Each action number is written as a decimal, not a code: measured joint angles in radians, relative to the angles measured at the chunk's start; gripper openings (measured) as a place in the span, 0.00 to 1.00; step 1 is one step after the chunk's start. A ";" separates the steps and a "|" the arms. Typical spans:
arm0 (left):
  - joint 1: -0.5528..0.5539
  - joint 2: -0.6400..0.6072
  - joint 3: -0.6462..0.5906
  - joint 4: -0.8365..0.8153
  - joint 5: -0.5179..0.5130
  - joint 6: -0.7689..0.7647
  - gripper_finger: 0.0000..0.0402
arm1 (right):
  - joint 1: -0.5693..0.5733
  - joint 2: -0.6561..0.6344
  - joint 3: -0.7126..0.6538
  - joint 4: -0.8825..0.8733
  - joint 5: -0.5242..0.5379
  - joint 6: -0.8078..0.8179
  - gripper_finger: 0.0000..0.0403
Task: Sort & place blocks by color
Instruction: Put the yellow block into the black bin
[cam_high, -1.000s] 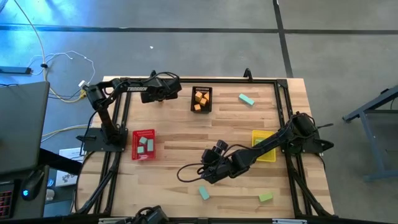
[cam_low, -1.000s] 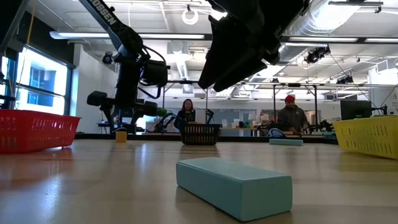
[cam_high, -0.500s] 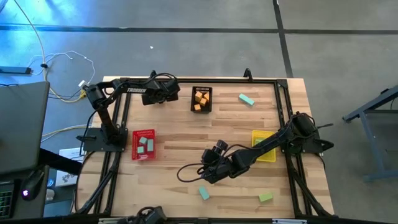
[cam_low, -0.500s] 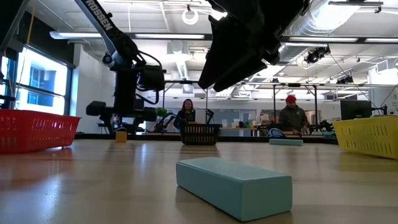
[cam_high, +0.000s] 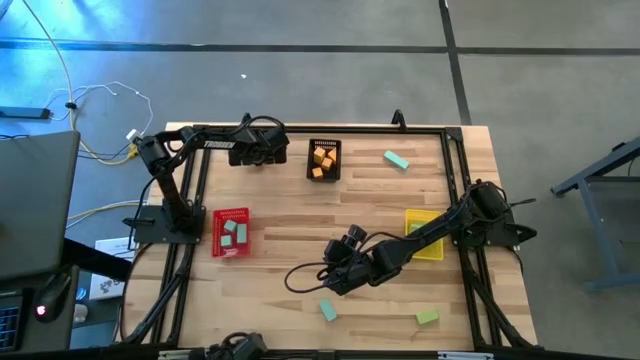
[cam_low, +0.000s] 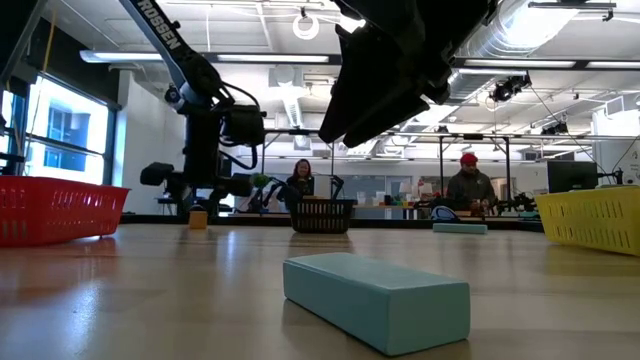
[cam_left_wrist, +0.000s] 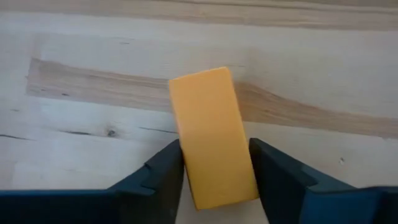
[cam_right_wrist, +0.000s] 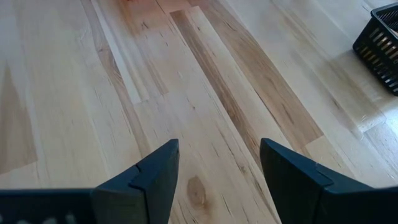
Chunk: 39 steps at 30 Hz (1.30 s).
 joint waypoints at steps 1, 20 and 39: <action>0.000 0.000 0.000 -0.003 0.000 0.014 0.37 | 0.000 0.000 0.000 0.000 0.000 0.000 0.52; -0.054 -0.013 0.000 -0.007 -0.015 0.458 0.26 | 0.000 0.000 0.000 0.000 0.010 0.009 0.52; -0.286 -0.275 -0.001 0.187 0.073 0.682 0.28 | 0.000 0.000 0.000 -0.003 0.019 0.044 0.52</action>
